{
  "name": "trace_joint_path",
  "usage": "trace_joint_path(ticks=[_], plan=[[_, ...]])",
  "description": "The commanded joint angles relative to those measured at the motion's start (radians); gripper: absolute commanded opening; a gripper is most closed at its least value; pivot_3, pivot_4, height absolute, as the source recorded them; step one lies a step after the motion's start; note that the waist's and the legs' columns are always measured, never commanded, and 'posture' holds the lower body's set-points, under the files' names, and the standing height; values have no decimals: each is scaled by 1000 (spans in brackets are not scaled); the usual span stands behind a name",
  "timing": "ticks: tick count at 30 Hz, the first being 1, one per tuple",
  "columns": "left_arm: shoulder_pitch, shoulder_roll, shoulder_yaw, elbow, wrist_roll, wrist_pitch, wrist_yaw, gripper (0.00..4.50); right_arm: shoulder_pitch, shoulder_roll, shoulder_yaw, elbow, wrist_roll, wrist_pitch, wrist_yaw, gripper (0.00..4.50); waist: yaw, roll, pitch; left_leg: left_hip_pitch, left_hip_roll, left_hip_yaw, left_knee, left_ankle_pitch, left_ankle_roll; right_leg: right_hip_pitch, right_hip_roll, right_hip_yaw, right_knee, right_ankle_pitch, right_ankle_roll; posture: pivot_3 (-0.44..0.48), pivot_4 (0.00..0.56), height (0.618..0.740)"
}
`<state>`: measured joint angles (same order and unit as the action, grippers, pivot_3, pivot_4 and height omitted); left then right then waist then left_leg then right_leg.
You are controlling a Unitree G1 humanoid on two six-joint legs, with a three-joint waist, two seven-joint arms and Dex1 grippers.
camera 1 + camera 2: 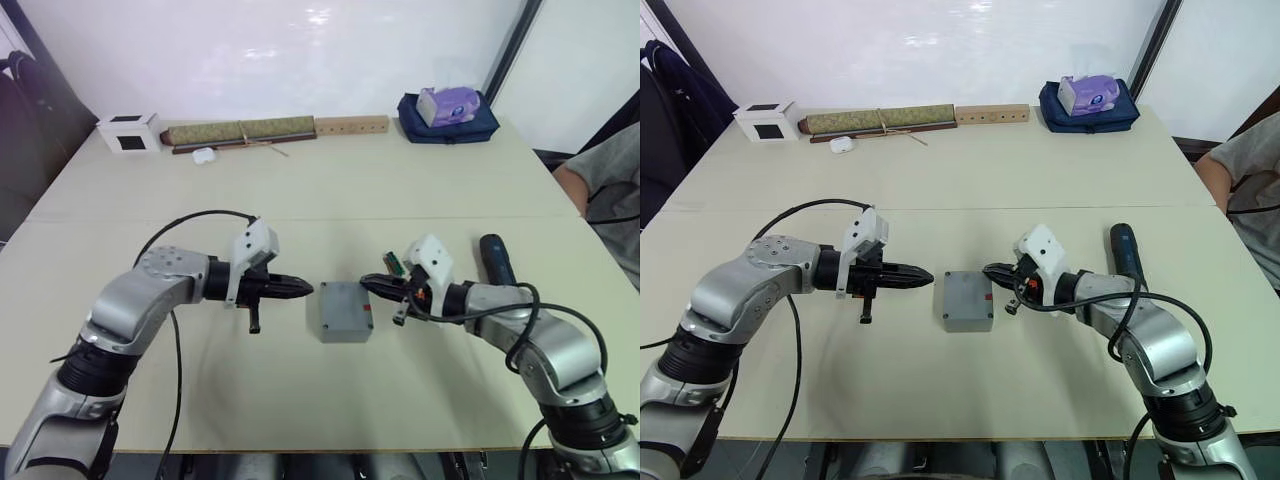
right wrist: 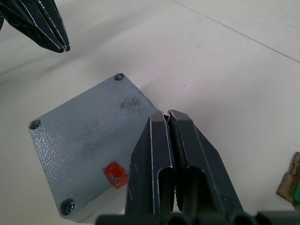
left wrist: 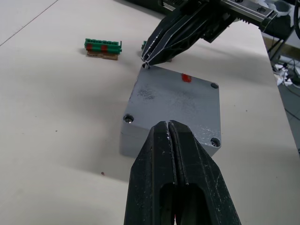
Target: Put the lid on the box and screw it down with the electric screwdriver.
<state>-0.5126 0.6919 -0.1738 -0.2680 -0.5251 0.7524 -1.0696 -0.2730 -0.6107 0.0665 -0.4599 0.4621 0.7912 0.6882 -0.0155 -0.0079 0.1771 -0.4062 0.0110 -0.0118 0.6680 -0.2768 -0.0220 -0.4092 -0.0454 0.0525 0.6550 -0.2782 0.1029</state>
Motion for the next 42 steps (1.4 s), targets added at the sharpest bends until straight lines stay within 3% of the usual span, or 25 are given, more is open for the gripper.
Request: trace_joint_path(ticks=[1,4,6,8,14,17,20,22,28,32,34,42], plan=[[-4,2,10,-10,2,-18,-3,0,6,-13,-4,-17,-2,-14,6,35,0,0,0,0,0,0,0,0,0,0,0,0,0,0,0,0,150,740],[-5,0,10,-9,2,-18,-3,0,8,-18,-6,-15,-9,-16,10,35,0,0,0,0,0,0,0,0,0,0,0,0,0,0,0,0,150,740],[-8,-4,9,-5,3,-20,-3,0,7,-22,-11,-11,-10,-14,11,436,0,0,0,0,0,0,0,0,0,0,0,0,0,0,0,0,150,740],[-11,-7,10,-3,1,-20,-4,0,4,-24,-12,-10,-12,-16,11,1049,0,0,0,0,0,0,0,0,0,0,0,0,0,0,0,0,150,740],[-40,-16,25,27,-4,-22,-9,0,-5,-45,-53,-8,11,0,13,3575,1,0,0,0,0,0,0,0,0,0,0,0,0,0,0,0,150,740],[-72,-22,36,58,-2,-36,-13,0,-15,-58,-128,-13,62,38,13,4474,1,0,0,0,0,0,0,0,0,0,0,0,0,0,0,0,150,740],[-139,-41,57,81,-37,-28,-26,0,-52,-91,-278,-5,165,141,0,4474,5,0,0,0,0,0,0,0,0,0,0,0,0,0,0,0,150,740],[-175,-45,48,83,-44,-34,-53,0,-75,-172,-345,47,179,228,0,4474,5,0,0,-1,-1,0,1,0,0,0,-1,0,0,0,0,0,150,740],[-199,-20,5,85,-25,-77,-154,0,-134,-357,-404,194,220,383,52,4474,-2,1,0,-1,0,3,-1,0,0,0,0,0,-2,0,0,0,150,740],[-217,-16,-61,64,5,-159,-257,0,-199,-625,-217,419,143,613,85,4474,-1,2,1,0,0,5,-1,0,0,-1,0,1,-1,0,0,0,150,740],[-206,-14,-84,49,15,-187,-291,0,-261,-648,-154,493,165,724,104,4474,2,2,1,0,0,5,-1,0,0,-1,-1,1,-2,0,0,0,150,740],[-178,-38,-107,24,37,-209,-281,0,-444,-651,107,723,99,668,272,4474,-5,3,1,-1,0,6,-1,0,0,-2,0,2,-3,0,0,0,150,740]])
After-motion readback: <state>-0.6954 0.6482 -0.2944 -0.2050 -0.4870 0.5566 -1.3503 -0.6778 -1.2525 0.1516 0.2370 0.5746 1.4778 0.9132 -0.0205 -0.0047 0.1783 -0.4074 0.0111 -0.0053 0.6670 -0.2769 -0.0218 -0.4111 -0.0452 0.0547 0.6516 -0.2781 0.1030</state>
